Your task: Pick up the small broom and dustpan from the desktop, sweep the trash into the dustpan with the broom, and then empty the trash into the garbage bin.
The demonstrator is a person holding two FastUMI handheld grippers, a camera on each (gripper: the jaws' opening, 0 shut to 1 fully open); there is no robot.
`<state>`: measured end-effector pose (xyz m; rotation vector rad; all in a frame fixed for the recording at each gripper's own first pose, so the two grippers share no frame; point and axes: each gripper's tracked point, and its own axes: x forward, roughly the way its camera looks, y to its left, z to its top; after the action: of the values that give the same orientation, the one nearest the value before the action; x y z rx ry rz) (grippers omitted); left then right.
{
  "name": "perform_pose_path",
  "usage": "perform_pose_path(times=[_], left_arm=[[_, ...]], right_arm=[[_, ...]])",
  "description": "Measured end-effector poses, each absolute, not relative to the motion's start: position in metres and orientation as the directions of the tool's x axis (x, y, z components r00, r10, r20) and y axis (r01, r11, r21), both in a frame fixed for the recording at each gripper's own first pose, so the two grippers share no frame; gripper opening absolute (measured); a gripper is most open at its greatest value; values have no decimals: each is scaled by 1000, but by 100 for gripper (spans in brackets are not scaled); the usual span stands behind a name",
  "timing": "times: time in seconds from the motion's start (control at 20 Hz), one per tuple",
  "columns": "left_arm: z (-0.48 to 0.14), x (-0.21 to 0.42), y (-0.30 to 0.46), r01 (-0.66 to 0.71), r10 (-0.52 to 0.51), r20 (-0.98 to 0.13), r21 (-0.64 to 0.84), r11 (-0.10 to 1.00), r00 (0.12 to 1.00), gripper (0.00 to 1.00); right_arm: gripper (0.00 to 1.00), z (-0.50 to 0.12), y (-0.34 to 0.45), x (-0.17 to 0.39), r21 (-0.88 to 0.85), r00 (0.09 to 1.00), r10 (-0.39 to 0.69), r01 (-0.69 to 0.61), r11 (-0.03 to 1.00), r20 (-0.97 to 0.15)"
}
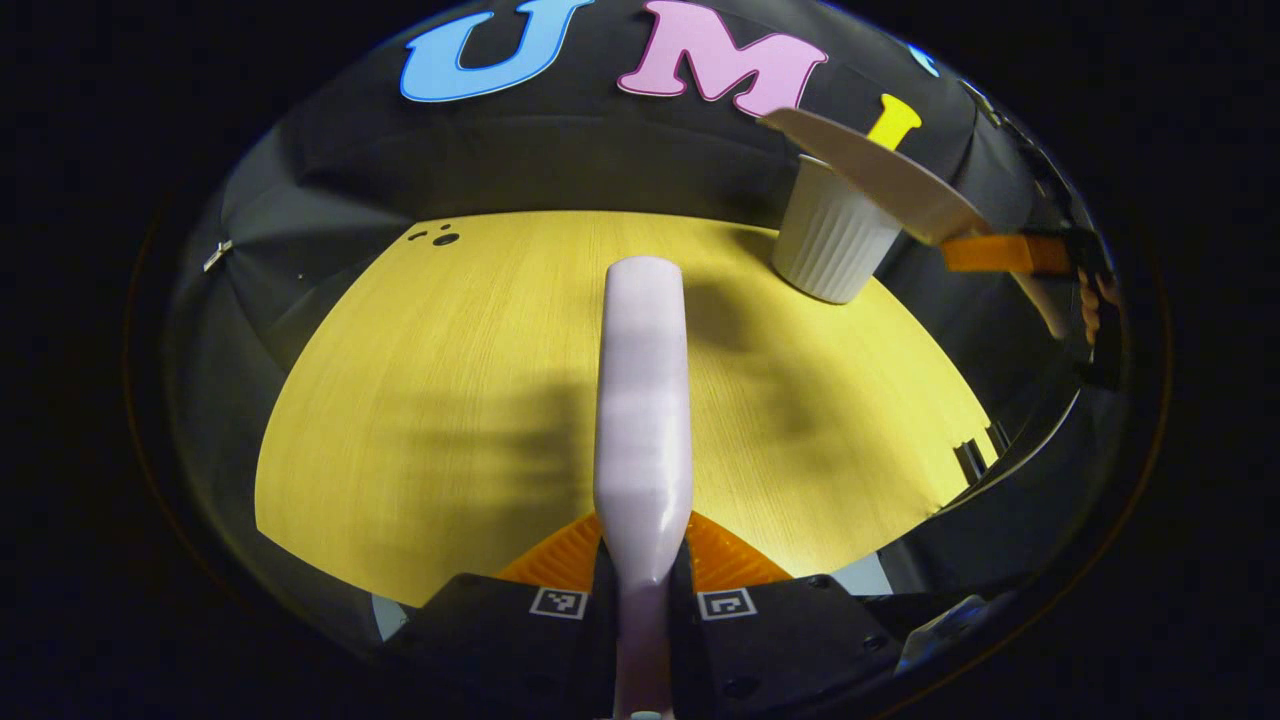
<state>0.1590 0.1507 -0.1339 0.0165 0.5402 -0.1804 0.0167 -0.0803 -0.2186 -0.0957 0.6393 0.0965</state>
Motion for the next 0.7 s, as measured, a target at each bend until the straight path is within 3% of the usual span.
perform_pose_path(times=[0.7], left_arm=[[-169,248,159,93,-73,-684,-7,996,726,26]], right_arm=[[37,-255,-83,3,22,592,23,-8,1000,-806]])
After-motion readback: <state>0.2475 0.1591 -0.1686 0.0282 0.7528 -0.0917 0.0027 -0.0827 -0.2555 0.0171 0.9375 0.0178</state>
